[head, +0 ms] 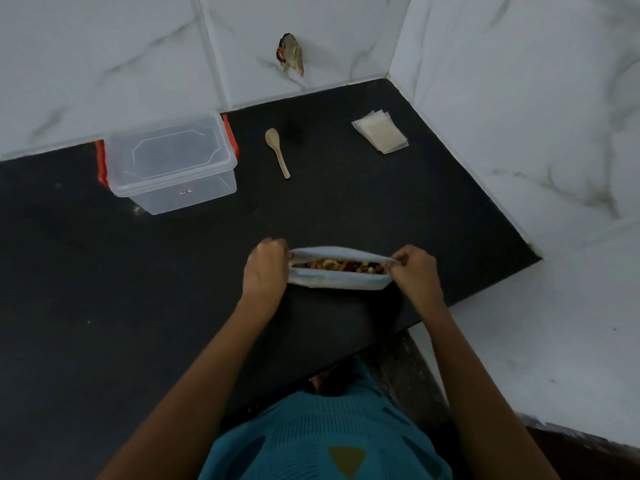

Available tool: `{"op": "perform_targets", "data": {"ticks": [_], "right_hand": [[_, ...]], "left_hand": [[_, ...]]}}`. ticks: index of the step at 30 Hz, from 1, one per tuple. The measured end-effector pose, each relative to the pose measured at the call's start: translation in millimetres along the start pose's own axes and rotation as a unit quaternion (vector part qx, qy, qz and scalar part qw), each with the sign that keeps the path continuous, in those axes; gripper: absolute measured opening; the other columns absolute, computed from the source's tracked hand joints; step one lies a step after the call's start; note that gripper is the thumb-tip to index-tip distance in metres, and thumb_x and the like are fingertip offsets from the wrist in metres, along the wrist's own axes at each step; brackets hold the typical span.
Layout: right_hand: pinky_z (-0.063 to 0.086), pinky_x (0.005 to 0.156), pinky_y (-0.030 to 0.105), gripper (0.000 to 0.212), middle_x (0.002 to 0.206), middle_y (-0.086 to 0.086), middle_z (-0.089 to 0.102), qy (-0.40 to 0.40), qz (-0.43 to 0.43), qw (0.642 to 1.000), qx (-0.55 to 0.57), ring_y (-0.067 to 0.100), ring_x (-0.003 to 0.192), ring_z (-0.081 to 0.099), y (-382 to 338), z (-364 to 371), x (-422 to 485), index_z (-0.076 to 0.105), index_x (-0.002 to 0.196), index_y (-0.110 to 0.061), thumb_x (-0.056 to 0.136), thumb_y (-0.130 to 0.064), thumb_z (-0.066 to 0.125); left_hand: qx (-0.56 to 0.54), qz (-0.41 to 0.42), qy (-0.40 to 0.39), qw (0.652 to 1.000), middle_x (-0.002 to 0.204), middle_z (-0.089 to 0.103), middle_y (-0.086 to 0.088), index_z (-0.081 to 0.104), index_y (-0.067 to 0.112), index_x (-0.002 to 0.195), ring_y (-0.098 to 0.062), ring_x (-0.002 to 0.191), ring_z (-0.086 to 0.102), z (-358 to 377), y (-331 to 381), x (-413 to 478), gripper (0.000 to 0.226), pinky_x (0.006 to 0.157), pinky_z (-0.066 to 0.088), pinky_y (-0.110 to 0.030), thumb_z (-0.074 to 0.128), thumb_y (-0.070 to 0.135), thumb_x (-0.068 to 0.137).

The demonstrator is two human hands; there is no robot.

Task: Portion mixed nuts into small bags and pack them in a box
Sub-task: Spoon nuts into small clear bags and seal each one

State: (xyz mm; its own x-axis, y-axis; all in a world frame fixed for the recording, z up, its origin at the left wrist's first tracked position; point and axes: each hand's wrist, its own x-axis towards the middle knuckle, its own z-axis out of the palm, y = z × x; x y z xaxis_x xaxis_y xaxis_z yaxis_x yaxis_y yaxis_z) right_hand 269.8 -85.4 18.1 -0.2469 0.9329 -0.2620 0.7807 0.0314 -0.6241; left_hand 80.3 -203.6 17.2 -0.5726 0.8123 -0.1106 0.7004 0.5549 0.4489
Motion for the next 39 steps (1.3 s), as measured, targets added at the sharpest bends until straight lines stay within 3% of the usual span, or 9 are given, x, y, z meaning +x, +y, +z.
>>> {"op": "perform_targets", "data": {"ticks": [7,14,19,23,28,31,34,37,39], "right_hand": [[0.041,0.075,0.022,0.016,0.100,0.003,0.054,-0.062,-0.102,0.993,-0.021,0.010,0.088,0.050,3.5,-5.2,1.6,0.062,0.100,-0.007,0.084,-0.004,0.061],[0.047,0.078,0.029,0.010,0.092,0.017,0.064,-0.026,-0.230,0.968,-0.097,0.024,0.084,0.060,3.9,-24.1,13.1,0.067,0.089,0.002,0.080,0.003,0.063],[0.051,0.080,0.037,0.009,0.095,0.013,0.063,-0.030,-0.209,0.973,-0.097,0.024,0.086,0.061,3.5,-21.7,14.9,0.066,0.090,-0.001,0.082,-0.001,0.062],[0.049,0.083,0.032,0.015,0.101,0.010,0.060,-0.080,-0.166,0.977,-0.102,0.020,0.092,0.059,5.1,-18.1,10.2,0.064,0.099,-0.003,0.084,-0.004,0.061],[0.052,0.075,0.037,0.017,0.093,0.000,0.054,-0.026,-0.183,0.982,-0.031,0.020,0.086,0.061,5.3,-18.1,3.9,0.051,0.083,-0.015,0.082,0.000,0.060],[0.047,0.067,0.025,0.018,0.095,-0.007,0.052,-0.010,-0.248,0.966,-0.069,0.012,0.084,0.058,4.0,-15.6,-1.4,0.053,0.082,-0.019,0.084,-0.001,0.053],[0.047,0.075,0.027,0.023,0.099,-0.011,0.055,-0.029,-0.215,0.975,-0.046,0.007,0.091,0.056,6.4,-13.5,0.0,0.058,0.101,-0.018,0.085,-0.001,0.053],[0.049,0.081,0.028,0.019,0.100,0.000,0.061,-0.073,-0.202,0.976,-0.039,0.013,0.093,0.058,12.2,-12.2,7.8,0.063,0.103,-0.010,0.085,-0.005,0.059],[0.045,0.078,0.014,0.014,0.097,0.004,0.061,-0.079,-0.209,0.974,-0.035,0.014,0.090,0.057,12.8,-13.8,13.8,0.067,0.096,-0.003,0.083,-0.004,0.062]], "left_hand": [[-0.076,0.041,-0.118,0.989,0.130,0.048,-0.009,0.044,0.012,0.130,-0.024,0.116,0.051,-3.1,-4.5,-1.2,0.041,0.093,0.045,-0.034,0.055,0.013,0.090],[-0.003,0.078,-0.076,0.994,0.110,0.060,-0.008,0.061,0.012,0.107,-0.024,0.098,0.060,-15.9,-6.1,7.7,0.021,0.081,0.051,-0.036,0.048,0.006,0.093],[0.043,0.127,-0.113,0.984,0.119,0.051,-0.011,0.059,0.009,0.117,-0.023,0.107,0.051,-19.1,-5.6,19.2,0.026,0.090,0.046,-0.032,0.051,0.010,0.093],[-0.010,0.094,-0.141,0.985,0.120,0.051,-0.011,0.055,0.009,0.119,-0.023,0.106,0.053,-20.4,-5.3,18.0,0.030,0.089,0.046,-0.033,0.057,0.015,0.089],[-0.048,0.078,-0.111,0.990,0.116,0.051,-0.008,0.046,0.011,0.114,-0.022,0.104,0.054,-17.7,-5.6,7.7,0.029,0.084,0.049,-0.034,0.058,0.009,0.087],[-0.089,0.029,-0.075,0.993,0.116,0.050,-0.007,0.047,0.010,0.114,-0.020,0.104,0.053,-13.1,-7.2,1.9,0.031,0.085,0.049,-0.032,0.059,0.008,0.086],[-0.121,0.026,-0.061,0.990,0.117,0.053,-0.009,0.054,0.009,0.116,-0.019,0.103,0.054,-5.7,-9.4,-1.1,0.025,0.082,0.045,-0.026,0.053,0.009,0.091],[-0.118,0.047,-0.047,0.991,0.115,0.054,-0.010,0.062,0.007,0.113,-0.018,0.102,0.054,-2.9,-13.3,3.8,0.023,0.082,0.040,-0.020,0.052,0.011,0.092],[-0.113,0.059,-0.065,0.990,0.116,0.052,-0.011,0.063,0.005,0.112,-0.018,0.104,0.053,-4.2,-16.2,11.4,0.023,0.083,0.038,-0.018,0.052,0.011,0.092]]}}
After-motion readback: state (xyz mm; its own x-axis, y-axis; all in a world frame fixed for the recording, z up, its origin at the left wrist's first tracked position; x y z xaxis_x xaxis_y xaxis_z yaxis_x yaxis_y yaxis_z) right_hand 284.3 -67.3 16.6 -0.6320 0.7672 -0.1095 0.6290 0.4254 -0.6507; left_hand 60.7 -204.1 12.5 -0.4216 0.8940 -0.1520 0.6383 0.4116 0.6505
